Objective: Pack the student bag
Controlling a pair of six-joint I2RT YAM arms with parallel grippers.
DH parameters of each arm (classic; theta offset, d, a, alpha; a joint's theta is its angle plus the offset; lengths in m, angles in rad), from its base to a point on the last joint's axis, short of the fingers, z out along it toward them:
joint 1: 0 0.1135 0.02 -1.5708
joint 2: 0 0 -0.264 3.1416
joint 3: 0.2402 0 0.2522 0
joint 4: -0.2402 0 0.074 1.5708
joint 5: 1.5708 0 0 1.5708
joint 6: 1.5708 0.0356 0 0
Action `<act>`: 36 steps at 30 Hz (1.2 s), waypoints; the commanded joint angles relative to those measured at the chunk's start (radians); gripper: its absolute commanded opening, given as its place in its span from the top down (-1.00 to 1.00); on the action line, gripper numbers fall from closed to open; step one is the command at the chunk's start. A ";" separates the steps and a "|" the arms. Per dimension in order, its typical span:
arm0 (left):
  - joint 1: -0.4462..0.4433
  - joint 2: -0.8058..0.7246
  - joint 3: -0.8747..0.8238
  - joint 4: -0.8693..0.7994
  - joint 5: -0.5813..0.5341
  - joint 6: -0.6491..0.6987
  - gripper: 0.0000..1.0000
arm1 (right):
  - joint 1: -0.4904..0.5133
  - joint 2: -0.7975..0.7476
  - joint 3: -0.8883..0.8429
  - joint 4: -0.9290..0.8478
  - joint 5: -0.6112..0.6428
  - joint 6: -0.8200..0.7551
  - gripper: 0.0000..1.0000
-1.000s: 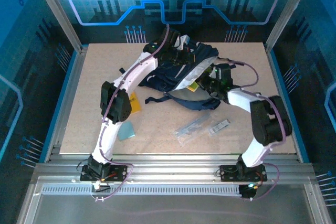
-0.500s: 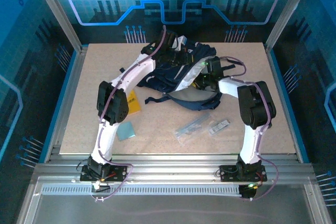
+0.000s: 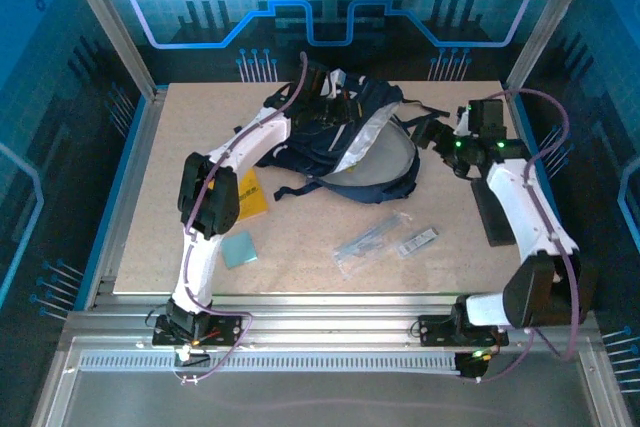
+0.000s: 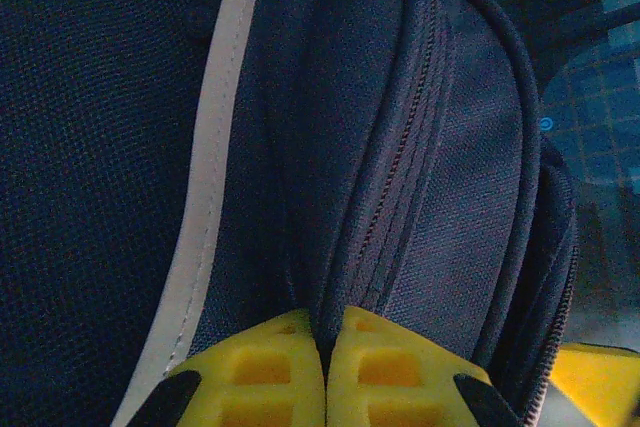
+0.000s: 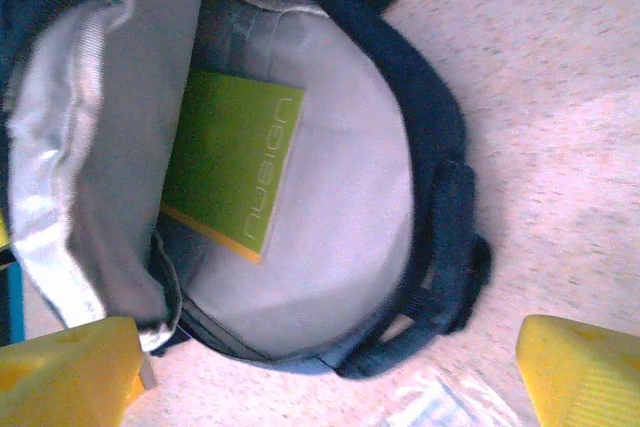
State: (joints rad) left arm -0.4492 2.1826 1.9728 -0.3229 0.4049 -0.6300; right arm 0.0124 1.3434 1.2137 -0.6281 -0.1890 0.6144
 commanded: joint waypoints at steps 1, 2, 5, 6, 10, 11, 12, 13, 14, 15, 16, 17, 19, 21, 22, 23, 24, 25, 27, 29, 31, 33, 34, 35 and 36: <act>-0.005 -0.094 -0.058 0.092 -0.007 -0.025 1.00 | 0.014 -0.063 0.063 -0.141 0.032 -0.135 -0.99; -0.006 -0.106 -0.082 0.095 -0.005 -0.034 0.63 | 0.026 -0.072 0.081 -0.138 0.015 -0.141 -0.99; -0.003 -0.179 -0.199 0.138 -0.039 -0.049 -0.22 | 0.090 -0.069 0.122 -0.119 -0.031 -0.141 -0.99; -0.001 -0.214 -0.248 0.154 -0.066 -0.044 -0.29 | 0.125 -0.062 0.131 -0.108 -0.038 -0.139 -1.00; 0.027 -0.346 -0.411 0.159 -0.172 -0.018 -0.40 | 0.264 -0.008 0.159 -0.047 -0.052 -0.127 -0.99; 0.038 -0.382 -0.460 0.158 -0.202 -0.012 -0.41 | 0.302 0.011 0.158 -0.019 -0.062 -0.117 -0.99; 0.050 -0.419 -0.510 0.158 -0.231 -0.009 -0.45 | 0.340 0.032 0.152 0.017 -0.074 -0.109 -0.97; 0.064 -0.448 -0.551 0.156 -0.255 -0.006 -0.53 | 0.374 0.053 0.149 0.047 -0.080 -0.103 -0.96; 0.082 -0.484 -0.600 0.156 -0.278 -0.007 -0.60 | 0.415 0.083 0.148 0.078 -0.081 -0.093 -0.95; 0.104 -0.516 -0.649 0.153 -0.294 -0.007 -0.62 | 0.461 0.124 0.151 0.116 -0.087 -0.093 -0.93; 0.124 -0.543 -0.687 0.150 -0.306 -0.008 -0.63 | 0.494 0.158 0.160 0.137 -0.087 -0.088 -0.92; 0.150 -0.571 -0.729 0.140 -0.323 -0.014 -0.72 | 0.531 0.201 0.173 0.159 -0.087 -0.078 -0.91; 0.203 -0.616 -0.811 0.136 -0.343 -0.019 -0.73 | 0.589 0.299 0.223 0.178 -0.112 -0.082 -0.91; 0.261 -0.649 -0.871 0.116 -0.366 -0.007 -0.75 | 0.649 0.396 0.289 0.184 -0.118 -0.094 -0.91; 0.288 -0.658 -0.888 0.098 -0.370 0.001 -0.75 | 0.671 0.438 0.315 0.193 -0.108 -0.093 -0.90; 0.319 -0.668 -0.904 0.077 -0.377 0.005 -0.76 | 0.698 0.488 0.343 0.204 -0.108 -0.093 -0.89; 0.349 -0.678 -0.923 0.058 -0.391 0.004 -0.77 | 0.719 0.529 0.369 0.217 -0.111 -0.093 -0.87; 0.374 -0.689 -0.942 0.053 -0.394 0.005 -0.77 | 0.745 0.587 0.400 0.226 -0.106 -0.092 -0.84; 0.425 -0.717 -0.995 0.050 -0.408 -0.002 -0.77 | 0.790 0.683 0.479 0.220 -0.091 -0.100 -0.71; 0.464 -0.740 -1.046 0.056 -0.410 -0.014 -0.77 | 0.817 0.770 0.547 0.218 -0.070 -0.090 -0.60; 0.490 -0.759 -1.095 0.062 -0.434 -0.018 -0.78 | 0.835 0.835 0.586 0.248 -0.038 -0.074 -0.56; 0.507 -0.769 -1.134 0.071 -0.455 -0.011 -0.78 | 0.846 0.895 0.637 0.257 -0.002 -0.062 -0.53; 0.515 -0.768 -1.147 0.070 -0.466 -0.007 -0.78 | 0.850 0.927 0.674 0.243 0.027 -0.055 -0.52; 0.521 -0.764 -1.161 0.075 -0.468 -0.006 -0.78 | 0.855 0.965 0.719 0.220 0.054 -0.054 -0.51; 0.527 -0.757 -1.171 0.080 -0.462 -0.004 -0.78 | 0.859 1.008 0.761 0.199 0.083 -0.057 -0.50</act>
State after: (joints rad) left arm 0.0616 1.4349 0.8345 -0.2440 -0.0265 -0.6487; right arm 0.8673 2.2757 1.8648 -0.4114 -0.2077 0.5453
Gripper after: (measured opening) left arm 0.889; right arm 0.755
